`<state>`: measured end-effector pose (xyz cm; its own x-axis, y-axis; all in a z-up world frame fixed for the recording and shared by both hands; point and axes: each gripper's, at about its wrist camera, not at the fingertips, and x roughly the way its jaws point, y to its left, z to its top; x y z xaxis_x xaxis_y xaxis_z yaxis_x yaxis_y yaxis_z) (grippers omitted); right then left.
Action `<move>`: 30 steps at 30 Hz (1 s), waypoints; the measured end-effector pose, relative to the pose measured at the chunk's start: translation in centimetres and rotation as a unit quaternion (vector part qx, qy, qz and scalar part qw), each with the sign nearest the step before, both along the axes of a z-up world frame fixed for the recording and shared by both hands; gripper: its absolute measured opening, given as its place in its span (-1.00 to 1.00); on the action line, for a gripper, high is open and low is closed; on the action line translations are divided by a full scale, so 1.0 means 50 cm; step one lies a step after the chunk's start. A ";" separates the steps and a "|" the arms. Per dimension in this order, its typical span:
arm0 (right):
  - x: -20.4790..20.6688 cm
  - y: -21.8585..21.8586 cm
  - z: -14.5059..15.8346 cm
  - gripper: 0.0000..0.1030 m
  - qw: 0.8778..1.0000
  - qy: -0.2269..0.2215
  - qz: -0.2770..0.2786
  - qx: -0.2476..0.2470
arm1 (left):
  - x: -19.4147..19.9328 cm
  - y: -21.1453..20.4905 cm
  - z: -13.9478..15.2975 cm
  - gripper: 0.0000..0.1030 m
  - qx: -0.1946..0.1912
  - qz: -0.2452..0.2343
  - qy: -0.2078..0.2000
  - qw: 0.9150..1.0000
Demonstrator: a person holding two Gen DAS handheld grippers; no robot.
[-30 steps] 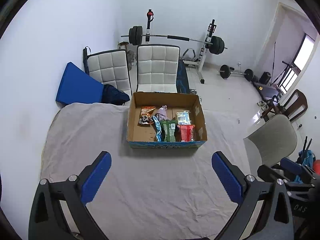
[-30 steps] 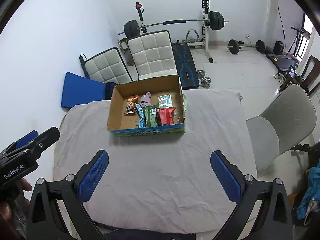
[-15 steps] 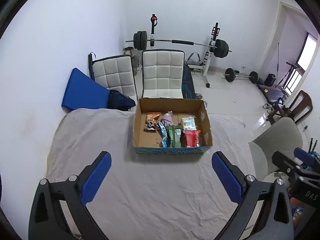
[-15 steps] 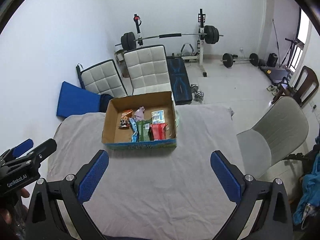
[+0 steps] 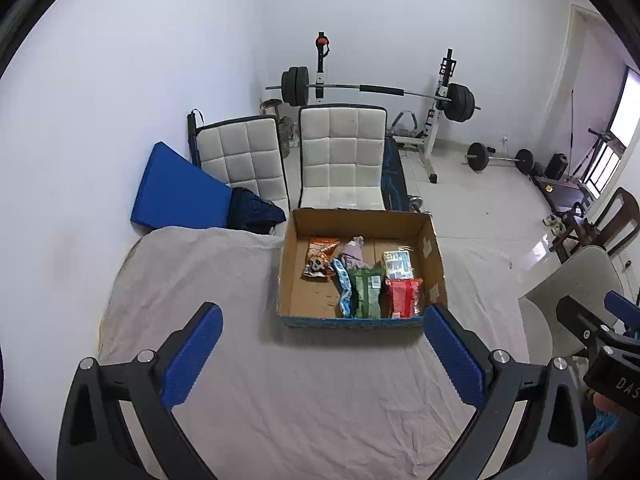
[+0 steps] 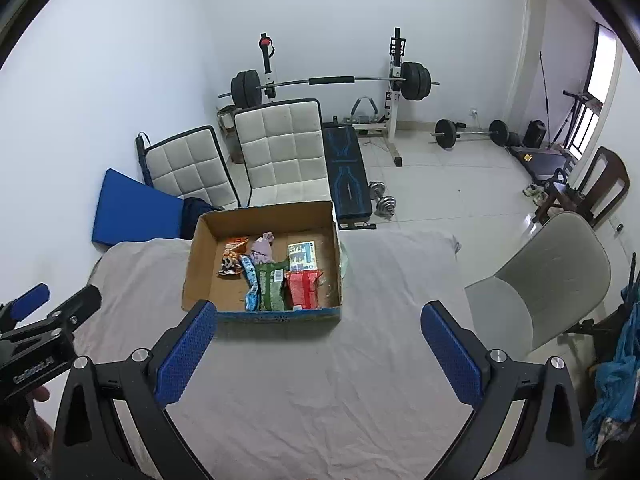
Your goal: Organize soft objects
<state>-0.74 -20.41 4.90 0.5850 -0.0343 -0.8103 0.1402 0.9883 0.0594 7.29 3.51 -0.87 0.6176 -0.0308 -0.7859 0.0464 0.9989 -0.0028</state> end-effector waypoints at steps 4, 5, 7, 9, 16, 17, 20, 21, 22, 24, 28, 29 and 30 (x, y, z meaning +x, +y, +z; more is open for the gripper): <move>0.016 0.004 -0.005 1.00 1.000 0.001 0.003 0.002 | 0.004 0.001 -0.001 1.00 0.000 -0.001 0.002 1.000; 0.015 0.005 -0.005 1.00 1.000 0.001 0.003 0.002 | 0.004 0.000 -0.001 1.00 -0.001 0.000 0.001 1.000; 0.021 0.008 -0.009 1.00 1.000 0.003 0.005 0.003 | 0.005 0.001 -0.002 1.00 -0.001 0.000 0.001 1.000; 0.028 0.012 -0.013 1.00 1.000 0.004 0.007 0.002 | 0.005 0.001 -0.001 1.00 0.000 0.000 0.000 1.000; 0.030 0.017 -0.021 1.00 1.000 0.007 0.010 0.003 | 0.009 0.006 -0.009 1.00 0.001 0.000 -0.002 1.000; 0.030 0.017 -0.023 1.00 1.000 0.008 0.011 0.005 | 0.009 0.009 -0.009 1.00 0.000 -0.001 -0.001 1.000; 0.031 0.017 -0.030 1.00 1.000 0.011 0.015 0.007 | 0.011 0.011 -0.017 1.00 0.003 -0.002 0.003 1.000; 0.031 0.017 -0.032 1.00 1.000 0.012 0.015 0.006 | 0.010 0.011 -0.018 1.00 0.004 -0.002 0.004 1.000; 0.030 0.019 -0.034 1.00 1.000 0.012 0.016 0.004 | 0.010 0.011 -0.019 1.00 0.004 -0.002 0.005 1.000; 0.028 0.021 -0.038 1.00 1.000 0.013 0.017 0.002 | 0.010 0.012 -0.022 1.00 0.007 -0.001 0.006 1.000; 0.027 0.021 -0.040 1.00 1.000 0.014 0.018 0.001 | 0.009 0.013 -0.027 1.00 0.006 0.002 0.009 1.000; 0.027 0.021 -0.041 1.00 1.000 0.015 0.018 0.001 | 0.008 0.014 -0.027 1.00 0.005 0.002 0.010 1.000; 0.027 0.021 -0.041 1.00 1.000 0.015 0.019 0.001 | 0.009 0.015 -0.027 1.00 0.003 0.003 0.011 1.000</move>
